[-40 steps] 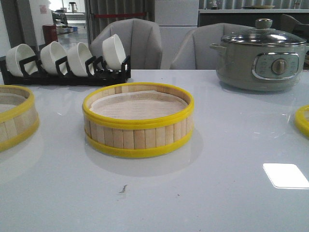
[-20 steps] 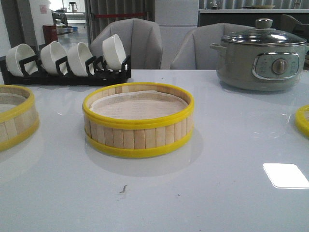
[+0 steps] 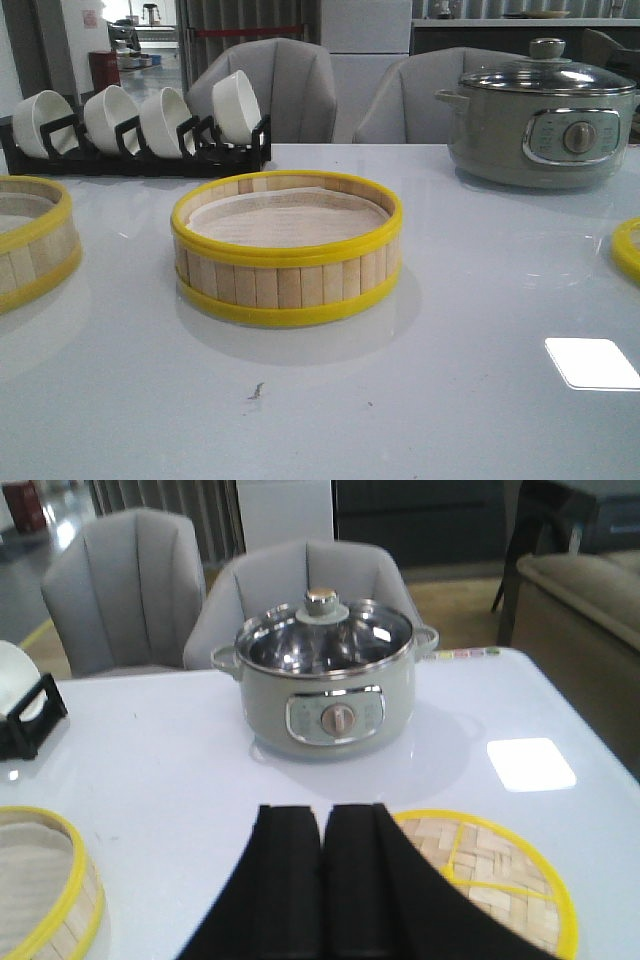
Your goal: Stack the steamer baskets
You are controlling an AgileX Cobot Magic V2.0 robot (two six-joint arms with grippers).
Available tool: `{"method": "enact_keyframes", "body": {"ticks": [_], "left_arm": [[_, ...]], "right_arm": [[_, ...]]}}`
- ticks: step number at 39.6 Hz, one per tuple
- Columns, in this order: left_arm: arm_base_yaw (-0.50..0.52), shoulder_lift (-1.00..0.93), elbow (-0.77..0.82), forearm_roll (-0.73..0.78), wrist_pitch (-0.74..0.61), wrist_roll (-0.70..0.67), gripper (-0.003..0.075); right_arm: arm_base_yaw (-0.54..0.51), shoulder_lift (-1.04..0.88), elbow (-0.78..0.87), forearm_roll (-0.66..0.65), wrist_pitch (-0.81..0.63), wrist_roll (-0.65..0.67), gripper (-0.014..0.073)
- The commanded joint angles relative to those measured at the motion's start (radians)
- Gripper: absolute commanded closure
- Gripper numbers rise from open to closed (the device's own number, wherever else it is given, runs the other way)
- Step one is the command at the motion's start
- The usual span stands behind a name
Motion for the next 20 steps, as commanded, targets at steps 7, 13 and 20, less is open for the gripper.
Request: {"method": "enact_keyframes", "body": {"ticks": [7,13,20], "left_arm": [[-0.003,-0.012,-0.04,0.009,-0.049,-0.001,0.0636],[-0.003,-0.012,-0.04,0.009,-0.042,-0.001,0.0636],[-0.003,-0.012,-0.04,-0.001,-0.03,-0.001,0.0636]], "right_arm": [[0.0,0.169,-0.145,-0.016,-0.066,-0.012,0.0531],[0.0,0.178,-0.145,-0.016,-0.109,-0.012,0.0531],[0.0,0.181,-0.145,-0.016,-0.167,-0.012,0.0531]]}}
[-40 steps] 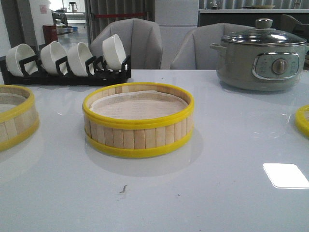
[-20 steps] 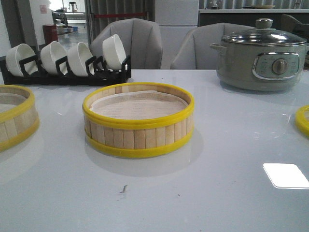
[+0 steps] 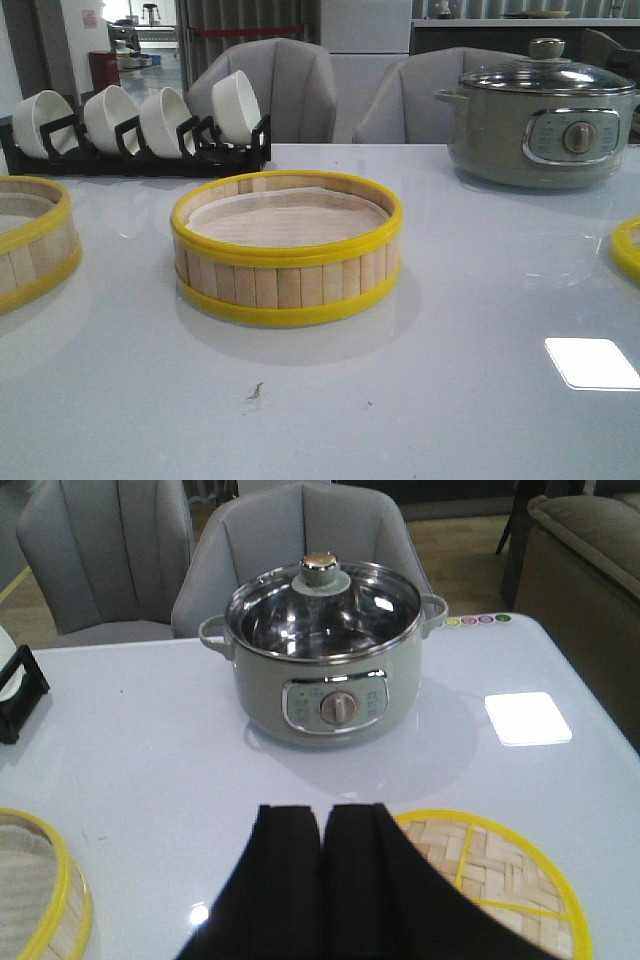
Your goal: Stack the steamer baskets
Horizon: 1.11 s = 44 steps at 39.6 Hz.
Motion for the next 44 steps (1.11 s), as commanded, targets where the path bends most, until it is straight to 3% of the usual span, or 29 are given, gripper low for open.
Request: {"method": "enact_keyframes", "body": {"ticks": [1,10,14,16,19,23,29,32,44], "left_arm": [[-0.003,-0.012,-0.04,-0.002,-0.055,-0.001,0.0636],[-0.003,-0.012,-0.04,-0.002,-0.055,-0.001,0.0636],[-0.003,-0.012,-0.04,-0.002,-0.055,-0.001,0.0636],[-0.003,-0.012,-0.04,-0.002,-0.055,-0.001,0.0636],[-0.003,-0.012,-0.04,-0.002,-0.055,-0.001,0.0629],[-0.003,-0.012,-0.04,-0.002,-0.061,-0.001,0.0552],[-0.003,0.02,-0.04,-0.002,-0.078,-0.001,0.0285],[-0.003,0.053,-0.04,-0.02,-0.078,-0.001,0.0202],[-0.003,0.272,-0.04,-0.125,-0.162,-0.001,0.0197]], "right_arm": [[0.0,0.002,-0.038,-0.016,-0.138,-0.008,0.0531],[0.0,0.009,-0.038,-0.016,-0.139,-0.008,0.0531],[0.0,0.009,-0.038,-0.016,-0.112,-0.008,0.0484],[0.0,0.009,-0.038,-0.016,-0.105,-0.008,0.042],[0.0,0.009,-0.038,-0.016,-0.092,-0.008,0.025],[0.0,0.011,-0.038,-0.014,-0.073,-0.007,0.0123],[0.0,0.011,-0.038,-0.013,-0.05,-0.007,0.0157],[0.0,0.011,-0.038,-0.011,-0.049,-0.007,0.0165],[0.0,0.011,-0.038,0.0,-0.029,-0.007,0.0165]]}}
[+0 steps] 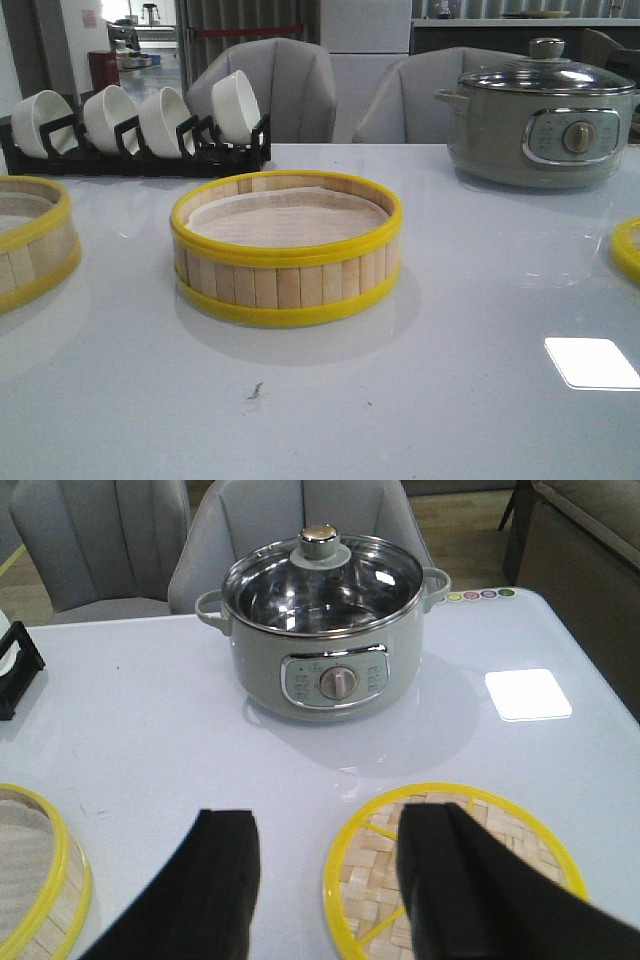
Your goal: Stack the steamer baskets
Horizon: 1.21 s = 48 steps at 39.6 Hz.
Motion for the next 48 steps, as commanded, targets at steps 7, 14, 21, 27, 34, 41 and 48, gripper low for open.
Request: {"method": "enact_keyframes", "body": {"ticks": [7,14,21,27,34,41,48], "left_arm": [[-0.003,0.17,-0.038,-0.024,-0.155,-0.001,0.0214],[-0.003,0.285,-0.059,-0.024,-0.221,-0.001,0.0214],[-0.006,0.386,-0.119,-0.026,-0.222,0.026,0.0214],[-0.022,0.447,-0.165,-0.026,-0.218,0.028,0.0214],[-0.045,0.507,-0.181,-0.026,-0.223,0.03,0.0214],[-0.049,0.564,-0.181,-0.026,-0.219,0.03,0.0214],[-0.049,0.576,-0.181,-0.026,-0.217,0.03,0.022]], "right_arm": [[0.0,0.0,-0.038,0.0,-0.072,-0.007,0.0165],[0.0,0.025,-0.036,0.0,-0.056,-0.007,0.0165],[0.0,0.045,-0.035,0.0,-0.053,-0.007,0.0165],[0.0,0.054,-0.035,0.0,-0.054,-0.007,0.0165],[0.0,0.058,-0.035,0.0,-0.057,-0.007,0.0165],[0.0,0.058,-0.035,0.0,-0.062,-0.007,0.0165],[0.0,0.058,-0.035,0.0,-0.063,-0.007,0.0165]]}}
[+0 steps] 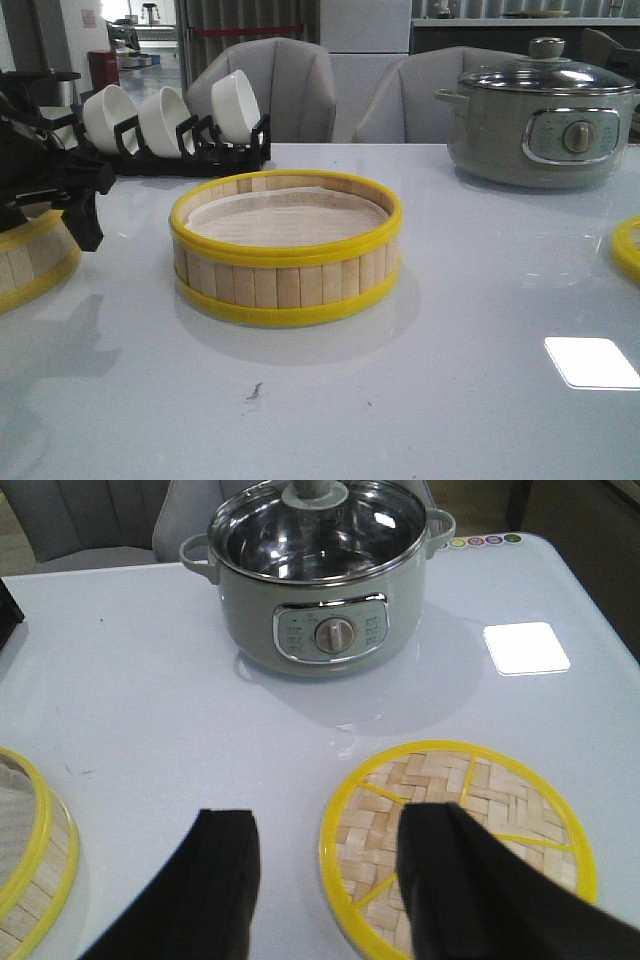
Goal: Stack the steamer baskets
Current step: 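Grasp the rim of the steamer basket near the left gripper, then lift the basket with the left gripper and carry it over the center basket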
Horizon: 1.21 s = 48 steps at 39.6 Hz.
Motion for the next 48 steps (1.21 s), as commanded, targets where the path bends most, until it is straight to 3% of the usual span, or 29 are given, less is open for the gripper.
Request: {"method": "enact_keyframes", "body": {"ticks": [1,4,10,11,13,20,29,40,48], "left_arm": [[-0.004,-0.046,-0.032,-0.005,-0.041,0.001,0.0234],[-0.004,-0.046,-0.032,-0.005,-0.041,0.001,0.0313],[-0.004,-0.046,-0.032,-0.003,-0.037,0.001,0.0623],[-0.004,-0.046,-0.032,-0.001,-0.037,0.001,0.0647],[-0.004,-0.046,-0.032,-0.001,-0.037,0.001,0.0612],[-0.004,-0.048,-0.036,-0.001,-0.025,0.001,0.0634],[-0.031,-0.063,-0.169,-0.001,0.118,0.001,0.0634],[-0.186,-0.086,-0.42,-0.004,0.276,0.027,0.0634],[-0.362,-0.086,-0.524,-0.004,0.294,0.047,0.0634]], "right_arm": [[0.0,-0.004,-0.035,0.0,-0.088,-0.007,0.0165],[0.0,-0.004,-0.035,0.0,-0.09,-0.007,0.0165],[0.0,-0.004,-0.035,0.0,-0.097,-0.007,0.0165],[0.0,-0.004,-0.035,0.0,-0.097,-0.007,0.0165],[0.0,-0.004,-0.035,0.0,-0.097,-0.007,0.0165],[0.0,-0.004,-0.035,0.0,-0.097,-0.007,0.0165],[0.0,-0.004,-0.035,0.0,-0.097,-0.007,0.0165],[0.0,-0.004,-0.035,0.0,-0.096,-0.007,0.0173],[0.0,-0.004,-0.035,0.0,-0.096,-0.007,0.0173]]}}
